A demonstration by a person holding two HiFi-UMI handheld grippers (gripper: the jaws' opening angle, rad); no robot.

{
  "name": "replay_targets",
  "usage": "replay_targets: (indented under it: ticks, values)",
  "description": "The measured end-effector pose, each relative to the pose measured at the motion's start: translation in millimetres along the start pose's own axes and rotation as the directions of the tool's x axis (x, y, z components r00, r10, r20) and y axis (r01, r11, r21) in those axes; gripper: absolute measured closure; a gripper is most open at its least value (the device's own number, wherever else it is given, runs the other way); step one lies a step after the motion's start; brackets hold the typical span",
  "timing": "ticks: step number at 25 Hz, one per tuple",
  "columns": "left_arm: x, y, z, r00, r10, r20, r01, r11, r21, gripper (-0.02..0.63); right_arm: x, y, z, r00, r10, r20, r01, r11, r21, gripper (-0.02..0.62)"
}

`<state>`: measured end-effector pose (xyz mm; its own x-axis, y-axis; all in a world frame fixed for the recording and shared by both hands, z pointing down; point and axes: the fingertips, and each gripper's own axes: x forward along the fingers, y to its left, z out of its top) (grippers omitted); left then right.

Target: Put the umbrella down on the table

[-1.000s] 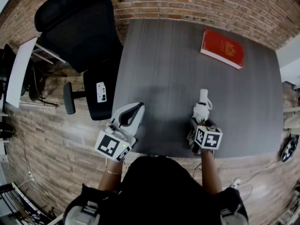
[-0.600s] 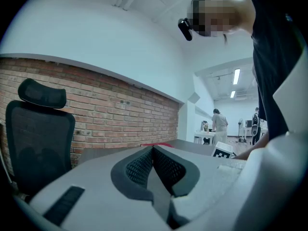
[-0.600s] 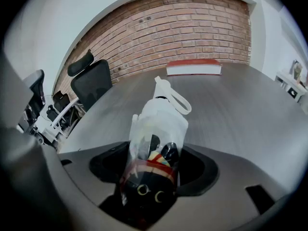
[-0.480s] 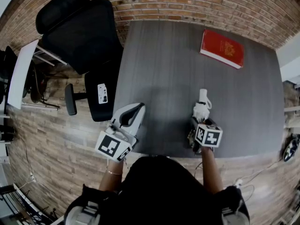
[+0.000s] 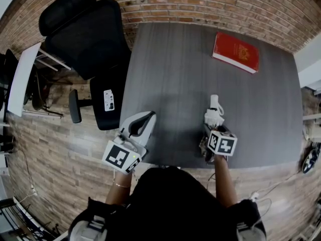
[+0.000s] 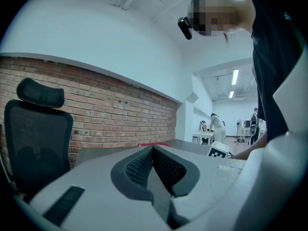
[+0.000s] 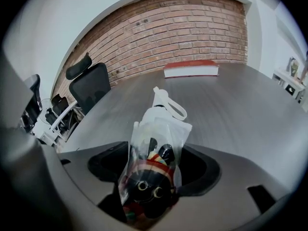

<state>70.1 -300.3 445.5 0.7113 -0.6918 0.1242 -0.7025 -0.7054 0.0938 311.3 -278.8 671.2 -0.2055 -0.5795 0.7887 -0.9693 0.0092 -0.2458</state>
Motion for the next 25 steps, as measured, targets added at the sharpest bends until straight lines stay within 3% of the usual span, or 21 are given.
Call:
replay_targets:
  ticks: [13,17,20,25]
  values:
    - [-7.2,-12.7,-3.2,1.000,-0.007,-0.023,0.007,1.000,-0.008,0.609,-18.7,1.6,10.3,0.997,-0.007,0.079,0.010,0.999,-0.037,0.242]
    - [-4.5,-20.1,5.5,1.000,-0.026,0.017,0.026,1.000,0.012,0.610,-29.8,0.0,13.0,0.994,-0.020,0.108,0.028,0.997,-0.073,0.244]
    - [-3.5,-27.2,10.6,0.999,-0.040,0.033,0.039,0.999,0.020,0.609,-41.5,0.1,16.3,0.990,-0.018,0.137,0.028,0.997,-0.070,0.266]
    - [-4.4,-36.8,11.8,0.998,-0.054,0.035,0.053,0.998,0.022,0.609,-63.4,0.8,25.4,0.977,-0.015,0.214,0.027,0.998,-0.055,0.367]
